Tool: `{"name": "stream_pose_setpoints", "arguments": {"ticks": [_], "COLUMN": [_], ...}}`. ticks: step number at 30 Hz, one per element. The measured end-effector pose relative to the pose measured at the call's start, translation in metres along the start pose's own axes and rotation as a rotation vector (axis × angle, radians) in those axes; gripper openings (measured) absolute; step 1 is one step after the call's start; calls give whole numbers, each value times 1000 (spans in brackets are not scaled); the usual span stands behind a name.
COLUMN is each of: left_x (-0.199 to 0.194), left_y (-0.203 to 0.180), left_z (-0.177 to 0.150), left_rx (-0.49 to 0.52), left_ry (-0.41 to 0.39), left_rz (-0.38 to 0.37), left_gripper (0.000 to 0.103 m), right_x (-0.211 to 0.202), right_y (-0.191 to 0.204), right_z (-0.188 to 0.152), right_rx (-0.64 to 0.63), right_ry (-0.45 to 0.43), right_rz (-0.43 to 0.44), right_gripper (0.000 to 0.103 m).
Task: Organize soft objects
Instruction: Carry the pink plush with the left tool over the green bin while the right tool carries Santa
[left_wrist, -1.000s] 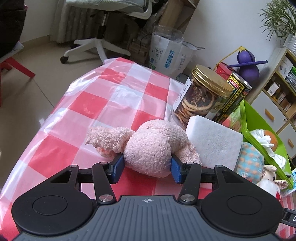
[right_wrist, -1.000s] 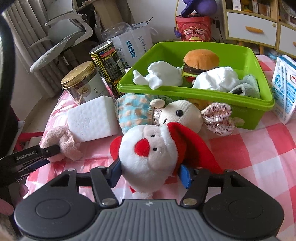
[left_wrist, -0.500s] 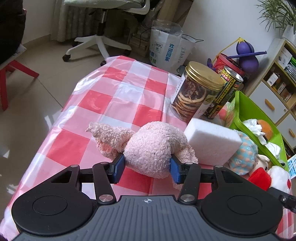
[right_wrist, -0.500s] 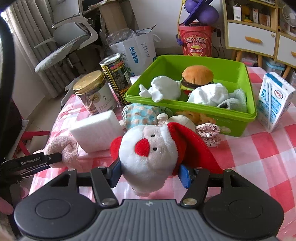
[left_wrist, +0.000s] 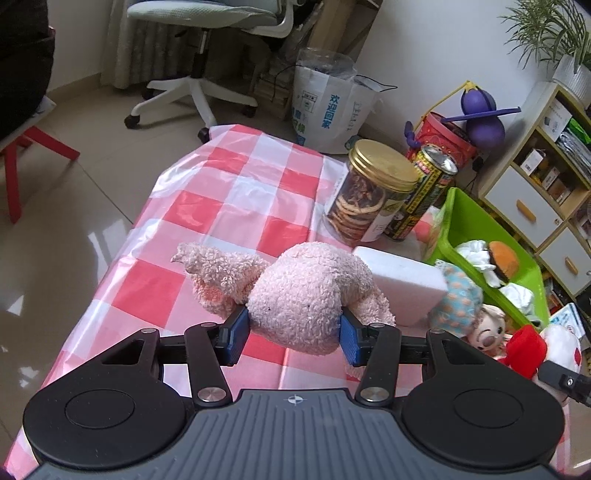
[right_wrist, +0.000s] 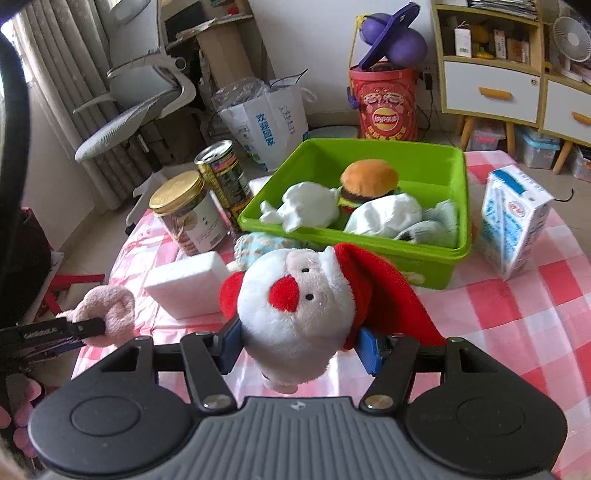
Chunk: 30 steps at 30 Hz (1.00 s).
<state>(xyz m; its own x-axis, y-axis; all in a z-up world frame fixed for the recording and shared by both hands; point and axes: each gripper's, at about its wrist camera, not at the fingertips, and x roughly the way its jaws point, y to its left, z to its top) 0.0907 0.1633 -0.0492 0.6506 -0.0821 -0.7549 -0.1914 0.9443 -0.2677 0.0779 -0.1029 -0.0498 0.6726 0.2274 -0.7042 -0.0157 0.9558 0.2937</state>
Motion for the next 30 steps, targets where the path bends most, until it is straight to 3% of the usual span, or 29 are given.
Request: {"name": "stream_pose_setpoints", "arguments": {"ticks": [15,25,30], "left_x": [-10,19,42], "left_y": [-62,-145,-176], "left_z": [-7,2,15], "left_rx": [98,224,262], "left_ry": [-37,-21,-41], "left_rz": [-75,-148,-130], "left_gripper": [51,51,51], "right_x": [-30,-30,-20], "right_y": [-71,-98,-105], "right_z": [20,45,53], "right_rx": [133,220,235], "right_ry": [-86,-190,-237], "right_rz": [-16,44,84], "right_gripper": [45,45,45]}}
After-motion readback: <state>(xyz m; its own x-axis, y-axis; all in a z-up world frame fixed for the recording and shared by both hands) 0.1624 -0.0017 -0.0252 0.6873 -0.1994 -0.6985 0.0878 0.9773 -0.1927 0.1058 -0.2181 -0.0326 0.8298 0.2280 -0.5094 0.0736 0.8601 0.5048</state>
